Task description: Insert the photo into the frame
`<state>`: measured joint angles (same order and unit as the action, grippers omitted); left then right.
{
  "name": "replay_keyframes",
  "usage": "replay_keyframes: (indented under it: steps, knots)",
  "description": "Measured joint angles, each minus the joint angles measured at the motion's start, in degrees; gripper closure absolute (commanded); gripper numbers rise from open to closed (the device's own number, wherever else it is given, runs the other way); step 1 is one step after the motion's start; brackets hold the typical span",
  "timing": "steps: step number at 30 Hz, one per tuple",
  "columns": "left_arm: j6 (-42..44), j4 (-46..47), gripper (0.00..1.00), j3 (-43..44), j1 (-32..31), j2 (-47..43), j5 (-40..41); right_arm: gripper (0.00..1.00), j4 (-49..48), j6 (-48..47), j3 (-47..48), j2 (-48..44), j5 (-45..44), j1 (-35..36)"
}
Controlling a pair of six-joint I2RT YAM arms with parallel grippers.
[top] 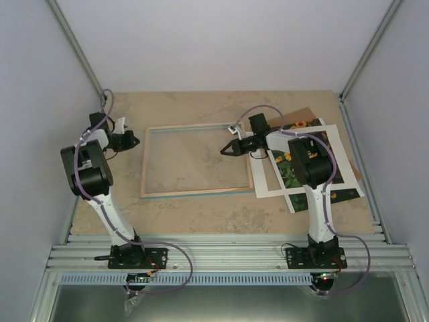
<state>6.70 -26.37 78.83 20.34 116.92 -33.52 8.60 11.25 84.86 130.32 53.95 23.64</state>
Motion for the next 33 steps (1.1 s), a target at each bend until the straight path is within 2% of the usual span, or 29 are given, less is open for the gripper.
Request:
replay_keyframes:
  steps: [4,10,11,12,15,17,19,22,33]
  knots:
    - [-1.6,1.9,1.00,-3.2,-2.0,-2.1,-1.7,0.99,1.9,-1.4,-3.1,-2.1,1.2,-2.8]
    - [-3.8,1.9,0.99,-3.3,-3.9,-2.5,-2.0,0.99,1.0,-1.6,-7.6,-5.2,2.8,-3.8]
    - [-4.0,1.9,0.92,-3.3,-4.0,-2.4,-1.9,0.99,0.5,-1.5,-8.1,-5.7,2.8,-3.8]
    - [-4.1,1.9,0.82,-3.1,-4.1,-2.2,-1.9,0.99,-0.1,-1.3,-8.7,-6.3,2.9,-3.8]
    - [-4.6,2.2,0.67,-1.4,-4.2,-0.6,-0.6,0.99,-2.1,-0.7,-10.3,-8.3,3.0,-4.1]
    - [-5.1,2.5,0.52,0.3,-4.1,1.0,1.0,0.99,-3.0,-0.5,-10.9,-9.0,3.1,-4.3]
    - [-5.3,2.8,0.44,1.0,-3.8,1.8,2.8,0.99,-3.8,-0.5,-11.4,-9.2,3.2,-4.5]
    - [-5.0,2.9,0.40,1.1,-3.2,1.8,4.2,0.99,-4.3,-0.5,-12.6,-9.3,3.1,-4.8]
    - [-5.0,1.4,0.36,-2.7,-1.4,-2.6,5.6,0.99,-2.3,-0.3,-13.5,-10.1,0.3,-5.7]
